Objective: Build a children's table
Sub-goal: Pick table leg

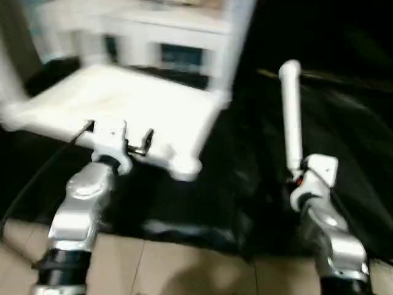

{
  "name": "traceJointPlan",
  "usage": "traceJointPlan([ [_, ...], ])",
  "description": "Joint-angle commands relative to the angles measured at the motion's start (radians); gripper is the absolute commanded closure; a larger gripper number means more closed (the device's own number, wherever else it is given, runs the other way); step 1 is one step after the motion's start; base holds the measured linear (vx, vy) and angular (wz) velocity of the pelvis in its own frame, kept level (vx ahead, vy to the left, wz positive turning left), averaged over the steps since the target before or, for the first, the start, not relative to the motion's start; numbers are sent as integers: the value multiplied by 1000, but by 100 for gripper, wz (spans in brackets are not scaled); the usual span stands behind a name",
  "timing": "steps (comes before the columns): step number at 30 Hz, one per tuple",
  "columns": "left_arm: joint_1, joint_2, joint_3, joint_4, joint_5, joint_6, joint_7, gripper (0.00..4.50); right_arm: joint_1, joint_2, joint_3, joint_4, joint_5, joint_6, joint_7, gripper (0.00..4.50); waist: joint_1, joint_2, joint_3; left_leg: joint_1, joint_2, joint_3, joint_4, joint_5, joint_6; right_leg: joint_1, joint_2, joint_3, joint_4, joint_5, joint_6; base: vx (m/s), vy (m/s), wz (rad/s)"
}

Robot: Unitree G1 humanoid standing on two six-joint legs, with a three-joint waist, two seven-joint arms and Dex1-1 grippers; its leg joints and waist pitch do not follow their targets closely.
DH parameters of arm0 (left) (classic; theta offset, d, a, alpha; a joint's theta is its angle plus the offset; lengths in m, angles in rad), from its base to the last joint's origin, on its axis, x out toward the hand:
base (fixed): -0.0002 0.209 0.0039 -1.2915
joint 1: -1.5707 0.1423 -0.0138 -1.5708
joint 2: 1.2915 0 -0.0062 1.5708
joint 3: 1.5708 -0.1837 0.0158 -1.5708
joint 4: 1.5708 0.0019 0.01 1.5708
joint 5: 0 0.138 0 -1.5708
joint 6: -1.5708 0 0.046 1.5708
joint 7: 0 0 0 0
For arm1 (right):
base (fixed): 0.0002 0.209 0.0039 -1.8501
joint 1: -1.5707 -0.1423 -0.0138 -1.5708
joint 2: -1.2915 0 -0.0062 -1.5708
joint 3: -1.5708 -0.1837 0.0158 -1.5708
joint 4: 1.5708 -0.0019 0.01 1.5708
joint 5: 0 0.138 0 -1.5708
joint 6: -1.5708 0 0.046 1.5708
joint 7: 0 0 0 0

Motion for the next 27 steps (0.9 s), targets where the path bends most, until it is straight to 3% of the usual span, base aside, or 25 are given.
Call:
traceJointPlan([
  [1,-1,18,16,11,24,-1,2,0,-19,5,29,-36,1,-19,19,327,-10,7,-51,-48,44,-29,-171,160,-47,68,-37,8,-153,-556,-66,-24,105,-27],
  [2,-1,18,15,11,25,-2,4,0,-19,5,29,-36,2,-20,21,327,-28,19,-38,-56,61,-33,-210,53,-53,54,22,-13,-130,-456,-53,-13,95,-1],
  [3,-6,19,18,7,36,1,19,0,-25,-1,33,-45,15,-37,50,327,-61,48,-59,-17,123,-67,-230,-105,-118,47,39,-2,-90,-207,-89,-13,95,-1],
  [4,-12,16,30,5,31,5,29,0,-30,-12,40,-52,22,-50,76,327,-81,64,-68,3,193,-112,-261,-49,-119,40,43,-8,-54,11,-147,-1,59,15],
  [5,-25,21,37,7,31,9,32,0,-36,-28,52,-60,31,-60,114,327,-91,67,-63,2,212,-119,-270,2,-89,32,47,-13,-39,34,-157,0,0,0],
  [6,-29,22,39,8,31,9,33,0,-38,-33,55,-63,33,-62,123,327,-102,59,-72,24,226,-120,-253,142,50,11,39,-9,-31,26,-164,0,0,0],
  [7,-52,35,44,16,36,6,27,0,-50,-65,76,-74,43,-74,179,327,-103,40,-81,23,209,-111,-222,304,227,9,21,3,-36,41,-207,9,-59,4],
  [8,-57,38,44,17,36,2,23,0,-52,-69,78,-75,46,-75,188,327,-98,41,-79,4,182,-90,-214,341,297,21,13,4,-52,55,-239,-15,-82,0],
  [9,-91,61,47,22,26,-26,-8,0,-74,-102,85,-84,67,-81,253,327,-78,1,-88,-38,81,-12,-148,344,342,50,-18,27,-115,141,-326,-15,-82,0],
  [10,-111,77,40,18,22,-51,-40,0,-86,-125,85,-86,76,-79,291,327,-58,-23,-91,-67,26,21,-130,285,303,77,-23,38,-131,138,-319,-41,-84,4],
  [11,-125,95,25,11,24,-82,-79,0,-98,-145,82,-85,84,-73,319,327,-25,-19,-87,-72,38,22,-152,200,168,88,-47,48,-145,-18,-245,-41,-121,1],
  [12,-135,109,10,3,29,-120,-113,0,-108,-166,80,-82,84,-72,338,327,-21,-35,-81,-83,39,27,-159,184,124,91,-35,45,-150,-80,-186,-41,-121,1],
  [13,-148,127,-10,-5,23,-151,-175,0,-121,-193,71,-75,88,-67,359,327,-12,-19,-62,-64,58,28,-190,107,35,72,-13,35,-161,-239,-90,-39,-125,0],
  [14,-163,146,-31,-4,-9,-115,-262,0,-137,-216,54,-70,104,-51,379,327,-10,-18,-61,-60,62,30,-198,85,15,73,-7,31,-162,-282,-65,-35,-87,3],
  [15,-167,154,-41,-4,-16,-101,-293,0,-142,-224,49,-68,109,-49,386,327,0,-20,-60,-47,70,36,-206,50,-15,63,-1,29,-164,-345,-31,-35,-87,3],
  [17,-180,173,-70,6,14,-130,-319,0,-154,-242,36,-71,122,-42,401,327,5,-17,-57,-39,78,40,-216,10,-39,57,6,27,-168,-369,-23,-16,-26,3],
  [18,-195,195,-112,21,66,-193,-338,0,-160,-261,26,-89,147,-32,427,327,9,-15,-58,-39,84,39,-222,-5,-46,59,9,26,-167,-356,-24,0,0,0],
  [19,-197,197,-116,22,70,-197,-340,0,-161,-262,25,-91,148,-31,429,327,15,-11,-60,-34,91,41,-225,-8,-54,56,10,28,-162,-317,-34,0,0,0],
  [20,-211,213,-151,33,110,-238,-356,0,-159,-276,18,-107,160,-31,441,327,16,-20,-60,-33,94,42,-225,-9,-56,56,10,29,-160,-294,-42,0,0,0],
  [21,-222,222,-174,42,134,-270,-365,0,-156,-285,13,-120,172,-33,454,327,19,-15,-61,-28,97,41,-228,-14,-58,55,11,31,-153,-259,-59,0,0,0],
  [25,-290,229,-231,95,215,-416,-384,0,-133,-325,9,-182,210,-38,526,327,25,-10,-65,-27,104,47,-229,-4,-67,58,9,39,-139,-149,-119,0,0,0],
  [27,-305,230,-248,105,232,-432,-393,0,-127,-342,32,-194,209,-37,559,327,28,-12,-65,-32,104,47,-229,11,-68,64,9,43,-136,-120,-125,0,0,0],
])
